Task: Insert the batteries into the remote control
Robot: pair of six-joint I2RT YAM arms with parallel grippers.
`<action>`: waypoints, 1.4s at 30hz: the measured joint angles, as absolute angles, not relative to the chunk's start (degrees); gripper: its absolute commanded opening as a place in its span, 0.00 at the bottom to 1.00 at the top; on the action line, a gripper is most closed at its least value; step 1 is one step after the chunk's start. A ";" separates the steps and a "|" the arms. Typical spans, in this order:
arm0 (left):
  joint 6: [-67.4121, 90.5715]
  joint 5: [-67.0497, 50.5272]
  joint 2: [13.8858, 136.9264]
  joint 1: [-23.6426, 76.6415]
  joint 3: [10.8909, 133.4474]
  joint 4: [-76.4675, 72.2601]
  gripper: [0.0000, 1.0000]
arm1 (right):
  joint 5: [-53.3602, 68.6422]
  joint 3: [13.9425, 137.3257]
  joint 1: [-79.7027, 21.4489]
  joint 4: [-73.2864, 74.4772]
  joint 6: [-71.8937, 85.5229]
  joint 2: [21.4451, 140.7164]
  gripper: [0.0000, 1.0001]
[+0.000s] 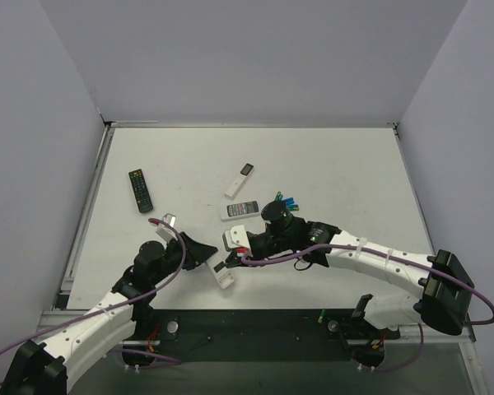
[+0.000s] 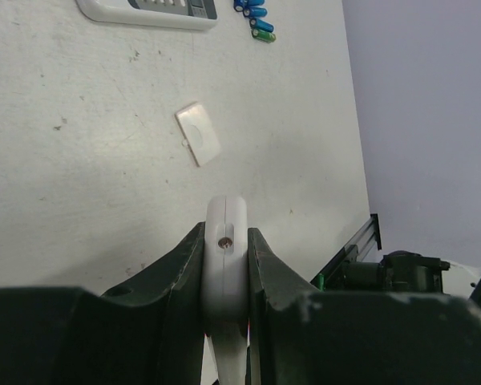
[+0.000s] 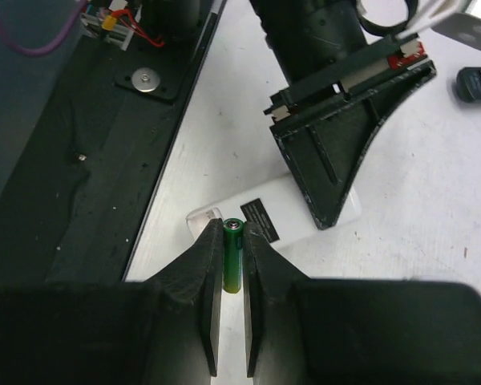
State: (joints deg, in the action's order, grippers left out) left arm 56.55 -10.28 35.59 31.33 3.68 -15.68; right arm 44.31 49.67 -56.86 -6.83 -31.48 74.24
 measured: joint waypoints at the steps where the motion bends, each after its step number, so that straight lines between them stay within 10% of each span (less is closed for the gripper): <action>1: 57.01 -11.09 36.23 31.33 4.14 -15.77 0.00 | 45.12 49.58 -57.32 -7.03 -31.46 74.17 0.00; 42: 63.33 -22.15 36.84 31.33 12.16 -18.61 0.00 | 50.70 49.06 -60.47 -2.31 -36.29 74.15 0.00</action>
State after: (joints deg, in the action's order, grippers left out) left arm 63.33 -22.15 36.84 31.33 12.16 -18.61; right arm 50.70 49.06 -60.47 -2.31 -36.29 74.15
